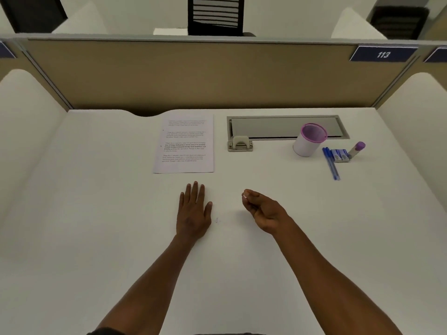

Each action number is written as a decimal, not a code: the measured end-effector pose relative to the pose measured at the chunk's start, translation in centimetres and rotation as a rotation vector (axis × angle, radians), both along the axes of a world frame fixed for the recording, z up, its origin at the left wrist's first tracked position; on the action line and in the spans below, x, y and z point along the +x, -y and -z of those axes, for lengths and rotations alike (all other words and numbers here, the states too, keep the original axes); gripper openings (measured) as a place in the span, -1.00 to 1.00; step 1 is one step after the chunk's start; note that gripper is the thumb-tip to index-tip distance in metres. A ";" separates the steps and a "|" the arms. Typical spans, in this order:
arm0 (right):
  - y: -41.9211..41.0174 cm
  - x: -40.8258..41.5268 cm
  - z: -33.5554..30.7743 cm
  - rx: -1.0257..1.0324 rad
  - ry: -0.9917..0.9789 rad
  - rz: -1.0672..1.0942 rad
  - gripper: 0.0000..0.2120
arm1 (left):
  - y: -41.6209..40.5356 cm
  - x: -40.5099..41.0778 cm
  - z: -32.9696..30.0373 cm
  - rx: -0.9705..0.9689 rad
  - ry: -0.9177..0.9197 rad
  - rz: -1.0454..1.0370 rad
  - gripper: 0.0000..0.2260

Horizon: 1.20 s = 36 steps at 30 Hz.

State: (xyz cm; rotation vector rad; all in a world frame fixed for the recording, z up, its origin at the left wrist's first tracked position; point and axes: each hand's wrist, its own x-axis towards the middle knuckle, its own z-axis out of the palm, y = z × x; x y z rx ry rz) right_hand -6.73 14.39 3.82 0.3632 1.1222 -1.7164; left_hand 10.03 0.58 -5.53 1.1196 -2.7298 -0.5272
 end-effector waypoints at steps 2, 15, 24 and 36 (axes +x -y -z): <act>-0.4 -1.9 -1.0 -0.053 0.014 0.050 -0.89 | 0.3 -0.2 0.3 -0.006 0.037 -0.008 -0.43; -0.1 -23.5 -8.8 0.295 -0.683 0.161 -0.94 | 0.5 -0.4 1.9 -0.081 0.008 -0.035 -0.40; 2.2 -27.5 -6.3 0.992 -1.447 -0.234 -0.82 | 0.7 -0.4 2.2 -0.086 0.009 -0.049 -0.40; 2.8 -29.0 -5.2 1.032 -1.650 -0.431 -0.78 | 0.7 -0.4 2.2 -0.080 0.006 -0.060 -0.42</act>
